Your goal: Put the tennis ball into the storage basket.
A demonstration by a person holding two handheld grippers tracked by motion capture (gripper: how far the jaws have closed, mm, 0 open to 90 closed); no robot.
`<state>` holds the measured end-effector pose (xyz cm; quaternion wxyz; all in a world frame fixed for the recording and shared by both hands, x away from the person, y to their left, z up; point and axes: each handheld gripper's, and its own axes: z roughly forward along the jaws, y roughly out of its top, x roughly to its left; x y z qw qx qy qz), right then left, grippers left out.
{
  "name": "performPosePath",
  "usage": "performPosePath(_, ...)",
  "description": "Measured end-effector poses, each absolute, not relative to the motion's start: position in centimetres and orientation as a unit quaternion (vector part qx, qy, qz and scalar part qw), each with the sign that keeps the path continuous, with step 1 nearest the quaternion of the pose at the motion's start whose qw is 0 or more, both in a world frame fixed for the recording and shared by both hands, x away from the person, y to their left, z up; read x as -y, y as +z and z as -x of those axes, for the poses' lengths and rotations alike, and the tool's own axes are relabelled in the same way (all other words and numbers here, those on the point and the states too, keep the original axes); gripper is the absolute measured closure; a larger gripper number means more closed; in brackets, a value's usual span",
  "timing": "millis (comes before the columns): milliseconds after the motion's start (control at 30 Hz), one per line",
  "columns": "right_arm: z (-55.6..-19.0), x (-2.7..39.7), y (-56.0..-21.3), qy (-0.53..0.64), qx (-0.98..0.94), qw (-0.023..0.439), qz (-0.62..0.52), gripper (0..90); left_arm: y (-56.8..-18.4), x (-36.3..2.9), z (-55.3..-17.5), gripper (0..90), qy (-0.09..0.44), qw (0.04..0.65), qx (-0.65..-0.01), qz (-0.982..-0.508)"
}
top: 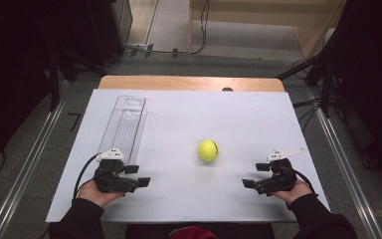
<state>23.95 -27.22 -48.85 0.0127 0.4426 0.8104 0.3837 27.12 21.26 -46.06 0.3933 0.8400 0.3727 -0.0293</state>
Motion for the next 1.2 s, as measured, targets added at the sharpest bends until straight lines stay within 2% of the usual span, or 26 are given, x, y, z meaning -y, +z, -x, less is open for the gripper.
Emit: performPosePath(1200,-24.11,26.91,-48.90,0.379,-0.815,0.007,-0.439,7.2,-46.07,-20.72,-27.23,27.6,-0.022,0.371,-0.380,-0.847)
